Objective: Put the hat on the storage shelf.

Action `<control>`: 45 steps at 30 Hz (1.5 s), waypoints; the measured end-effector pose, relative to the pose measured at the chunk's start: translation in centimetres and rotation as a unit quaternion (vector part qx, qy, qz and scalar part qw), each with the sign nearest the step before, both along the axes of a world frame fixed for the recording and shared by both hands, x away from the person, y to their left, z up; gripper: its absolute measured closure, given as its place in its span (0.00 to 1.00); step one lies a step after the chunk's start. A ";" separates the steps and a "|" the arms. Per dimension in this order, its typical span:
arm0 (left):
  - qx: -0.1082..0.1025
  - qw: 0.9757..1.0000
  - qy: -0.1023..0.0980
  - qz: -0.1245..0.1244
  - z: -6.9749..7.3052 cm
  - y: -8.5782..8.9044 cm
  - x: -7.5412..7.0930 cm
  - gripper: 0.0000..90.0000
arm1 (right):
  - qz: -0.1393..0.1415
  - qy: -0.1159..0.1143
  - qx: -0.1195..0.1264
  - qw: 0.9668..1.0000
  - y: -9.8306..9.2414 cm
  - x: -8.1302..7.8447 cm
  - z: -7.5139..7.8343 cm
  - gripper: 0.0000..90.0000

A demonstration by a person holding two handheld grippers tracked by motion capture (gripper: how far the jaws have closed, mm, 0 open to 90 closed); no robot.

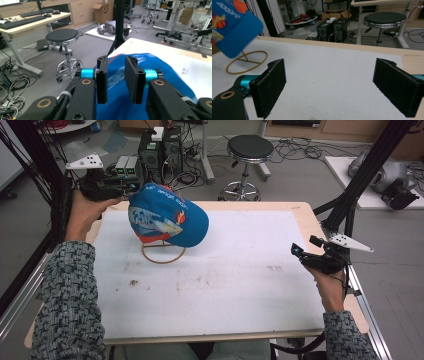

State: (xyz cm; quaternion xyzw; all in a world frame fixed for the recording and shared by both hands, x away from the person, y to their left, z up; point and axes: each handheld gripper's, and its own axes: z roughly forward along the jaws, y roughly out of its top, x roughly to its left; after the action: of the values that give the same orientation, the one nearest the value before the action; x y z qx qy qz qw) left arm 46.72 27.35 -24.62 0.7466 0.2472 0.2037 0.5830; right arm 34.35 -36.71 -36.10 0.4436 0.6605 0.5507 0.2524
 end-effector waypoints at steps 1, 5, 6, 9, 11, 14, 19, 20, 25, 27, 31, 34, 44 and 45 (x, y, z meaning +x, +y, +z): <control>-0.002 1.000 -0.001 0.001 0.0 0.2 -0.1 0.76 | 0.000 0.000 0.000 1.000 0.0 0.0 0.0 0.12; -0.009 1.000 -0.011 0.010 0.1 0.8 -0.6 0.72 | -0.001 0.000 0.001 1.000 0.0 0.0 0.0 0.12; -0.010 1.000 -0.014 0.014 0.2 0.9 -0.8 0.71 | 0.000 -0.001 0.000 1.000 0.0 0.0 0.0 0.12; -0.014 0.999 -0.019 0.025 0.2 1.4 -1.4 0.65 | 0.000 -0.002 0.001 1.000 -0.1 0.1 0.0 0.12; -0.016 0.999 -0.022 0.029 0.3 1.7 -1.8 0.64 | -0.001 -0.002 0.001 1.000 -0.1 0.1 0.0 0.12; -0.018 0.999 -0.026 0.039 0.3 2.1 -2.5 0.60 | -0.003 -0.002 0.003 1.000 -0.1 0.1 0.0 0.12; -0.024 0.998 -0.036 0.050 0.5 2.7 -3.7 0.54 | -0.003 -0.003 0.004 1.000 -0.2 0.3 0.0 0.12; -0.023 0.998 -0.039 0.052 0.5 2.7 -3.9 0.54 | -0.003 -0.002 0.004 1.000 -0.2 0.3 0.0 0.12; -0.022 0.996 -0.052 0.071 0.5 2.8 -5.4 0.48 | -0.003 -0.002 0.005 1.000 -0.1 0.3 0.1 0.12; -0.025 0.995 -0.054 0.077 0.5 2.7 -5.9 0.45 | -0.002 -0.004 0.004 1.000 -0.1 0.4 0.1 0.12; -0.020 0.994 -0.055 0.097 0.3 2.4 -7.0 0.40 | -0.003 -0.005 0.003 1.000 -0.1 0.2 0.2 0.12; -0.021 0.992 -0.061 0.107 0.1 2.3 -7.9 0.39 | -0.001 -0.008 0.004 1.000 -0.1 0.0 0.3 0.12; -0.029 0.987 -0.077 0.138 -1.0 1.7 -10.8 0.38 | -0.004 -0.009 0.007 1.000 -0.3 -0.1 0.4 0.12; -0.032 0.987 -0.076 0.141 -1.2 1.7 -11.1 0.37 | -0.004 -0.009 0.006 1.000 -0.3 -0.1 0.4 0.12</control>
State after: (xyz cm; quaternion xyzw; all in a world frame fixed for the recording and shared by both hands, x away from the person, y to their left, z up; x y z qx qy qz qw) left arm 35.60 29.05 -25.85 0.6679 0.3116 0.3317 0.5889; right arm 34.21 -37.02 -35.67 0.4427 0.6532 0.5576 0.2576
